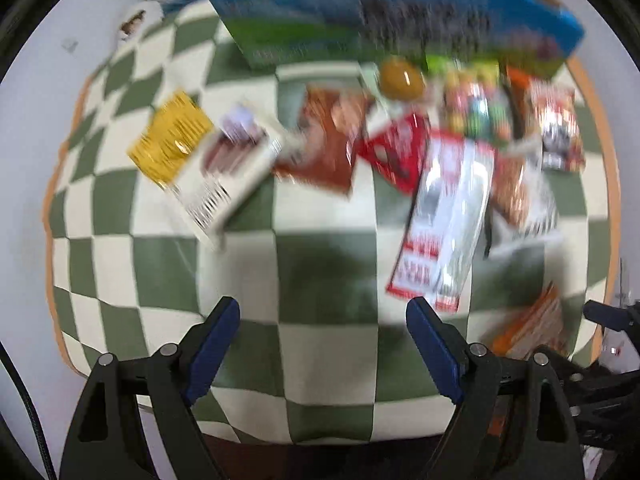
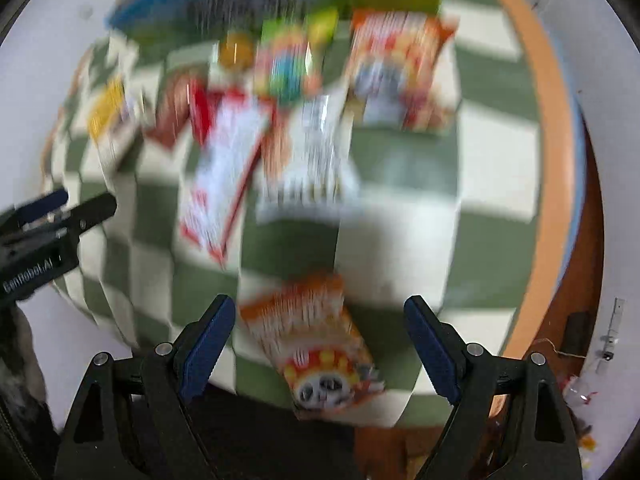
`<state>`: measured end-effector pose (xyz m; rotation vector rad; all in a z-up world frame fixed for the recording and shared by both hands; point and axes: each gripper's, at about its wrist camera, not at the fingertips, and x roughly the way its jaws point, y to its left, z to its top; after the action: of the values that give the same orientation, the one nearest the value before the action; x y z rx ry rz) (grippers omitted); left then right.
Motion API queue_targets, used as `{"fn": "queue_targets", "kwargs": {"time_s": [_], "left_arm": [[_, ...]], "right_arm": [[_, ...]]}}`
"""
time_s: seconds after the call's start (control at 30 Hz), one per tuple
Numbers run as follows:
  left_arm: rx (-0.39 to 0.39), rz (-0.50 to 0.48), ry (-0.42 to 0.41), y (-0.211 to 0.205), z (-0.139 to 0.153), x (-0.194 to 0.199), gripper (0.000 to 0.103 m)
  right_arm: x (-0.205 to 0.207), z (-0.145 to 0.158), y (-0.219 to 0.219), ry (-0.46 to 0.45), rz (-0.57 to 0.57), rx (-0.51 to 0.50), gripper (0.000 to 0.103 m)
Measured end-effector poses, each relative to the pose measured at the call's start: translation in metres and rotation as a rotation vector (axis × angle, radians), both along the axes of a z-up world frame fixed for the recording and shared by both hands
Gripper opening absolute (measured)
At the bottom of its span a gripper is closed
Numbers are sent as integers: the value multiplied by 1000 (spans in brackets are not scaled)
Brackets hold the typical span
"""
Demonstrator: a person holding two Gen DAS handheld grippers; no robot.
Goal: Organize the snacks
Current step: 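Grasp the red-white wafer pack with left tool while right tool grasps the orange panda seed bag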
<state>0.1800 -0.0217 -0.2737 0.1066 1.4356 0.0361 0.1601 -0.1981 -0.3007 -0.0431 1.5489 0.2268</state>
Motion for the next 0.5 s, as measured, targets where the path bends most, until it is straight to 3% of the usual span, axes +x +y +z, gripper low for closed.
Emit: {"fn": "queue_targets", "kwargs": {"time_s": [0.17, 0.23, 0.3, 0.4, 0.5], "left_arm": [[-42, -36, 41, -13, -16, 1, 85], [-70, -52, 50, -21, -17, 6, 85], [-93, -78, 49, -34, -18, 14, 85], [-118, -114, 68, -53, -27, 32, 85], [-175, -108, 118, -65, -44, 52, 85]], "right_arm": [[-19, -52, 0, 103, 14, -15, 86], [-20, -55, -6, 75, -11, -40, 68], [-18, -49, -21, 40, -102, -33, 59], [-6, -35, -55, -1, -301, 19, 59], [4, -30, -77, -11, -425, 65, 60]]}}
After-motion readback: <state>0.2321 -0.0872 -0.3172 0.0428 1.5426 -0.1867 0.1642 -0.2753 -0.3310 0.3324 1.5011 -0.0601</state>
